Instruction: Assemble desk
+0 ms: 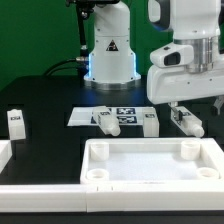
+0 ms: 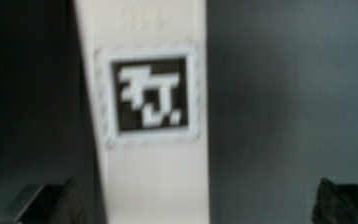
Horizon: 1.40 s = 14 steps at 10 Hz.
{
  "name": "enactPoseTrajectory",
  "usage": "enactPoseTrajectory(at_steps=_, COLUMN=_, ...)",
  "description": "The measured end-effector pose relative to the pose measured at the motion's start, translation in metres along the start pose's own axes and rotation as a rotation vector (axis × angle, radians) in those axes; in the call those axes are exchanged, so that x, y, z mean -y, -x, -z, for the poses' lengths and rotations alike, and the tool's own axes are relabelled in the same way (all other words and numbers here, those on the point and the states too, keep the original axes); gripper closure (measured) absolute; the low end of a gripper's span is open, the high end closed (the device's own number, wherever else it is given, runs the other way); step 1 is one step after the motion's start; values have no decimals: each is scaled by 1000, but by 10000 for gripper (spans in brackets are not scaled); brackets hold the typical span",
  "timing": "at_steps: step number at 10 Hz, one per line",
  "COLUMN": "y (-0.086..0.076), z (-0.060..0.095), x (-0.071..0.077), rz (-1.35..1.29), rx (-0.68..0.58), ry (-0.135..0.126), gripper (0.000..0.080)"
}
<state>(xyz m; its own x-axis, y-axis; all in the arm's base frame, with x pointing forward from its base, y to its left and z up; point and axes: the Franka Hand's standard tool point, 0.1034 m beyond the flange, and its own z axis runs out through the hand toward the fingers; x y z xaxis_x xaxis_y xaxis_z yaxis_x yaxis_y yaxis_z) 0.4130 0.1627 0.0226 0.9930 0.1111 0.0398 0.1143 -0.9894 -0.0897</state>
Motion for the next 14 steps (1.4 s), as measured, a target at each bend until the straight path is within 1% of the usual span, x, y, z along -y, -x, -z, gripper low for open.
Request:
enactPoseTrajectory(at_steps=2, y=7, z=-12, x=4, rz=19, rx=7, ry=0, gripper=151)
enactPoseTrajectory(at_steps=4, y=8, z=-15, x=-3, rz=47, rx=13, ry=6, gripper=151)
enactPoseTrajectory(at_steps=5, y=8, z=-15, x=-3, rz=48, rx=13, ry=6, gripper=237)
enactPoseTrajectory(at_steps=6, y=8, z=-15, x=-3, rz=48, rx=13, ry=6, gripper=237)
enactPoseTrajectory(at_steps=8, y=8, z=-15, x=-3, rz=49, rx=13, ry=6, gripper=517)
enactPoseTrajectory(at_steps=9, y=8, z=-14, x=-4, rz=48, rx=19, ry=7, gripper=517)
enactPoseTrajectory(at_steps=10, y=6, z=-8, x=-9, rz=37, rx=43, ry=12, gripper=516)
enactPoseTrajectory(at_steps=11, y=-1, z=5, x=-8, rz=36, rx=44, ry=14, gripper=516)
enactPoseTrajectory(at_steps=13, y=-10, z=22, x=-4, rz=208, rx=45, ry=18, gripper=516)
enactPoseTrajectory(at_steps=14, y=-8, z=19, x=-5, rz=208, rx=45, ry=17, gripper=516)
